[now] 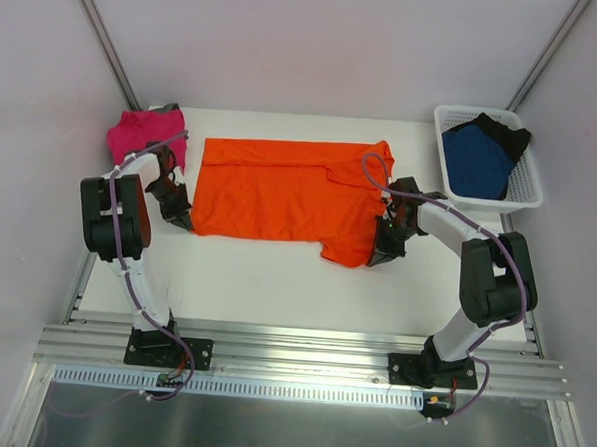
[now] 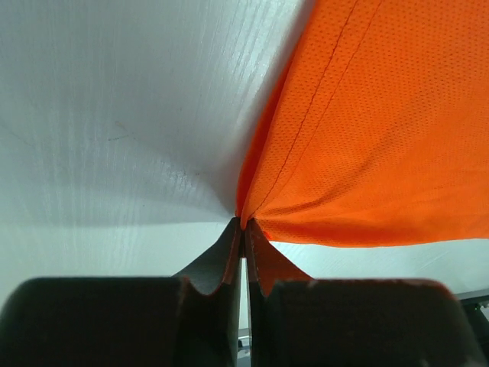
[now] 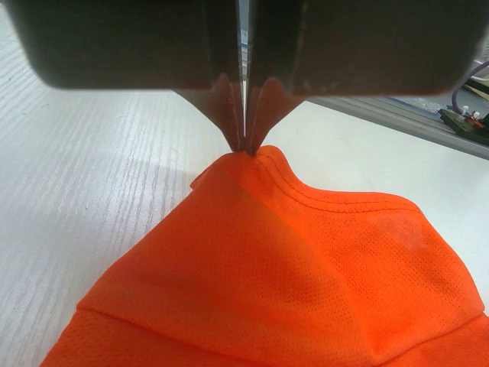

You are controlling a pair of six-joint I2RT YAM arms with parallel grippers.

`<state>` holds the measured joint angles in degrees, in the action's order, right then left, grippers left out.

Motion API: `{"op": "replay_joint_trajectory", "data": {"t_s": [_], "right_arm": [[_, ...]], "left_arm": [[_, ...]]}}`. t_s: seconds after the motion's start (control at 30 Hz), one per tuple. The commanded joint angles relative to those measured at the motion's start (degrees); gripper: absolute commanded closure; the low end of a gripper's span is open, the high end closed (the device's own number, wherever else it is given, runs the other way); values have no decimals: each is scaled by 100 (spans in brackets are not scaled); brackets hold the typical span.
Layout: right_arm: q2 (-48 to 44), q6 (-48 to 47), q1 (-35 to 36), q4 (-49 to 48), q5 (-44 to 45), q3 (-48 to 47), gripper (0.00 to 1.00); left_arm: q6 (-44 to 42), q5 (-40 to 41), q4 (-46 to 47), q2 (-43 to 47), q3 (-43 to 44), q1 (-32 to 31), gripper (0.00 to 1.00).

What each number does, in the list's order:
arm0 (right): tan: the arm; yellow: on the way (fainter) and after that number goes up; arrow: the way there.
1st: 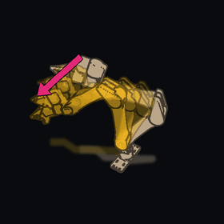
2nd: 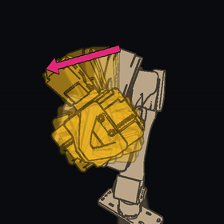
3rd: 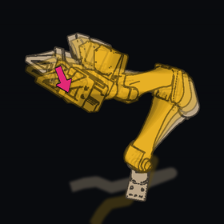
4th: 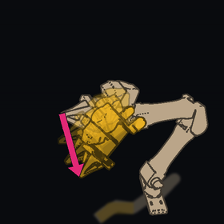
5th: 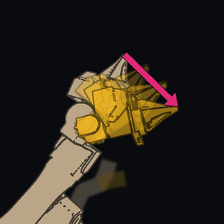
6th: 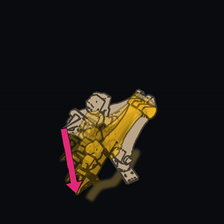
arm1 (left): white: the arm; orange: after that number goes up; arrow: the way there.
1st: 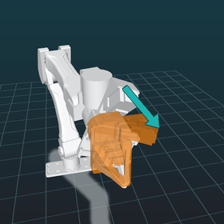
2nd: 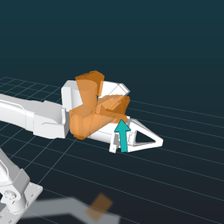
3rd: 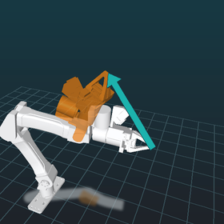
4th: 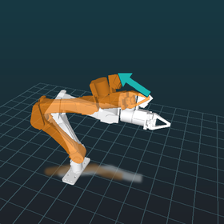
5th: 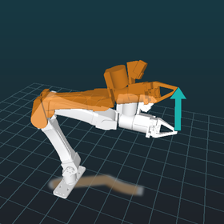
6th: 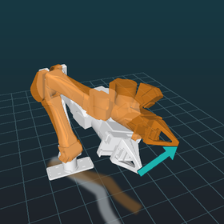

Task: Fold and stack the t-shirts
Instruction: Fold the tshirt

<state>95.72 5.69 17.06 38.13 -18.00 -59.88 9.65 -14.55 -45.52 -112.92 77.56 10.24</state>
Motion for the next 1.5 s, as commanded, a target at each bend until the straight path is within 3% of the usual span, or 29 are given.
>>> {"op": "replay_joint_trajectory", "data": {"t_s": [0.0, 0.47, 1.47], "right_arm": [[-71, -77, -45, 10, 25, -200, 99], [-238, -51, -317, -60, -11, -560, 99], [-274, -147, -660, -288, 77, -1694, 99]], "left_arm": [[-42, -4, -133, 103, 119, 74, 100], [-156, -101, -203, 693, -83, 136, 100], [-332, -866, -353, 473, 1094, 4, 100]]}}
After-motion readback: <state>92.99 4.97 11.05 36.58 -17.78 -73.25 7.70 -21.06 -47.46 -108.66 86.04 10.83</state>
